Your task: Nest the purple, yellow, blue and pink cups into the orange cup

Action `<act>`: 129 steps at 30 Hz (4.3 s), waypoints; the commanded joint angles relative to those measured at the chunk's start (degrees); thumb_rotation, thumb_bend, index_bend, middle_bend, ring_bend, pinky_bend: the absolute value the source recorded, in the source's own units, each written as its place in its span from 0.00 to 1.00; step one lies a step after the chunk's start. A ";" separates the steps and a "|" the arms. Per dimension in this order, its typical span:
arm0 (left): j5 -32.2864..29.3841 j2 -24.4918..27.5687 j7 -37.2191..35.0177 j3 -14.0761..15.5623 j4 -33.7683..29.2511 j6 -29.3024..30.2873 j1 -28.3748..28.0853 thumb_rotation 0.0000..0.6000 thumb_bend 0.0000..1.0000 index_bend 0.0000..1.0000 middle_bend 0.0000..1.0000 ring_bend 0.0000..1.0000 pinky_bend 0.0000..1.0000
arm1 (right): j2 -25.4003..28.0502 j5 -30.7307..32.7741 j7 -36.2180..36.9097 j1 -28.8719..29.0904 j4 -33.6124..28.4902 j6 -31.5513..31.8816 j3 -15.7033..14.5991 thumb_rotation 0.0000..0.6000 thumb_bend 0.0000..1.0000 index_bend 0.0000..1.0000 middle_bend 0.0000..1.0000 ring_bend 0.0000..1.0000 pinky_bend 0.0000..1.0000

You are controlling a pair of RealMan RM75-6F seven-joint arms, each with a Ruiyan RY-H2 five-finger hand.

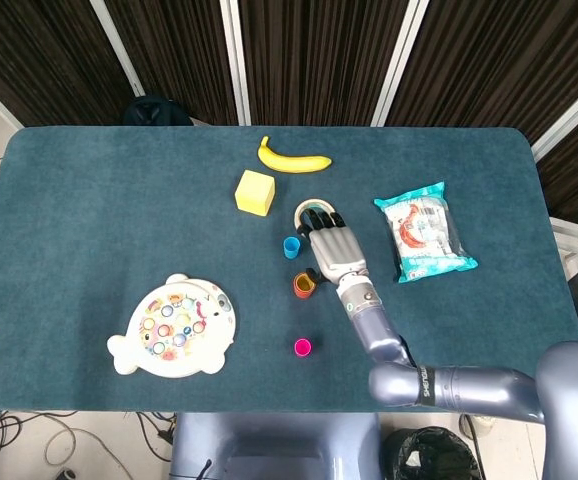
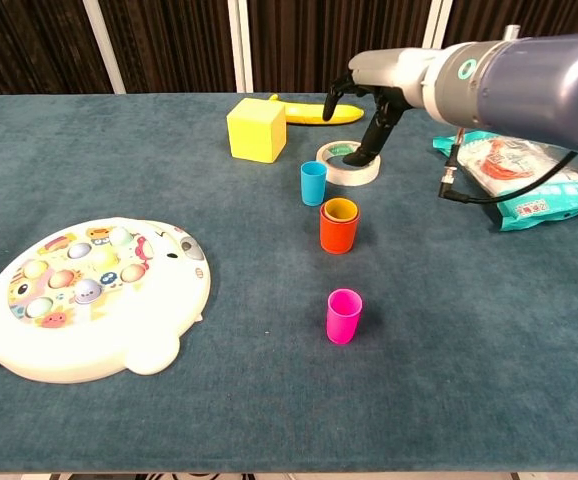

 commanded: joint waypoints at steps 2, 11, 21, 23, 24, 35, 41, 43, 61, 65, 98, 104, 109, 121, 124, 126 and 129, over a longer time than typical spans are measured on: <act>-0.12 0.03 -0.17 -0.05 -0.03 -0.03 0.03 1.00 0.30 0.04 0.05 0.00 0.00 | -3.22 2.85 -0.93 2.27 5.21 -1.71 1.20 1.00 0.40 0.25 0.00 0.08 0.09; -0.09 0.12 -0.06 0.03 -0.18 0.08 0.16 1.00 0.30 0.04 0.05 0.00 0.00 | -8.93 5.41 -0.87 4.43 14.44 -4.65 1.76 1.00 0.40 0.25 0.00 0.08 0.09; 0.02 0.11 0.21 0.01 -0.04 0.10 0.10 1.00 0.30 0.04 0.05 0.00 0.00 | -13.25 5.86 -0.73 5.61 21.00 -7.23 1.71 1.00 0.40 0.26 0.00 0.08 0.09; 0.03 0.09 0.24 -0.01 0.01 0.11 0.09 1.00 0.30 0.04 0.05 0.00 0.00 | -13.98 5.86 -0.73 5.74 22.23 -7.61 1.66 1.00 0.40 0.28 0.00 0.08 0.09; 0.01 0.08 0.23 0.00 0.02 0.07 0.09 1.00 0.30 0.04 0.05 0.00 0.00 | -14.38 5.80 -0.63 5.80 22.95 -7.81 1.69 1.00 0.40 0.28 0.00 0.08 0.09; -0.14 0.03 0.20 -0.01 0.18 -0.11 0.05 1.00 0.30 0.04 0.05 0.00 0.00 | -16.21 4.23 1.12 5.74 27.10 -8.36 3.02 1.00 0.40 0.35 0.00 0.08 0.10; 0.08 0.04 0.38 0.09 0.15 -0.12 0.02 1.00 0.30 0.04 0.05 0.00 0.00 | -17.07 4.12 1.45 5.46 28.80 -8.95 3.23 1.00 0.40 0.36 0.00 0.08 0.10; 0.01 0.04 0.36 0.07 0.16 -0.12 0.04 1.00 0.30 0.04 0.05 0.00 0.00 | -17.33 3.98 1.45 5.46 29.24 -9.13 3.27 1.00 0.40 0.36 0.00 0.08 0.10; -0.15 0.03 -0.11 -0.01 0.24 -0.24 0.03 1.00 0.30 0.04 0.05 0.00 0.00 | -18.85 3.26 1.14 5.89 32.24 -9.78 4.82 1.00 0.40 0.39 0.00 0.08 0.11; -0.14 0.01 -0.11 0.01 0.27 -0.22 0.05 1.00 0.30 0.04 0.05 0.00 0.00 | -19.02 3.22 1.05 5.86 32.48 -9.95 4.94 1.00 0.40 0.40 0.00 0.08 0.11; -0.36 -0.01 -0.27 -0.06 0.29 -0.43 0.00 1.00 0.30 0.04 0.05 0.00 0.00 | -18.73 0.70 1.57 5.13 32.15 -10.09 6.68 1.00 0.40 0.47 0.00 0.09 0.55; -0.06 -0.03 -0.15 0.03 0.28 -0.41 -0.06 1.00 0.30 0.04 0.05 0.00 0.00 | -14.49 -1.25 1.44 3.77 24.41 -6.71 7.35 1.00 0.40 0.47 0.00 0.09 0.50; 0.01 -0.03 -0.09 0.07 0.22 -0.33 -0.02 1.00 0.30 0.04 0.05 0.00 0.00 | -10.22 -2.89 1.10 1.91 16.58 -3.84 7.23 1.00 0.40 0.47 0.00 0.09 0.11; 0.18 0.00 0.26 0.10 0.04 -0.07 0.05 1.00 0.30 0.04 0.05 0.00 0.00 | 3.42 -10.55 0.65 -6.05 -7.98 4.82 3.49 1.00 0.40 0.47 0.00 0.09 0.11; 0.30 0.04 0.38 0.12 -0.06 0.11 0.12 1.00 0.30 0.04 0.05 0.00 0.00 | 5.75 -11.56 1.15 -7.77 -12.26 5.89 2.51 1.00 0.40 0.47 0.00 0.09 0.11; 0.31 0.06 0.40 0.11 -0.09 0.17 0.14 1.00 0.30 0.04 0.05 0.00 0.00 | 6.62 -12.32 1.17 -8.54 -13.87 6.33 1.61 1.00 0.40 0.47 0.00 0.09 0.11; 0.23 0.07 0.37 0.13 -0.09 0.11 0.17 1.00 0.30 0.04 0.05 0.00 0.00 | 7.21 -13.46 1.37 -9.50 -15.35 6.67 0.14 1.00 0.40 0.47 0.00 0.09 0.11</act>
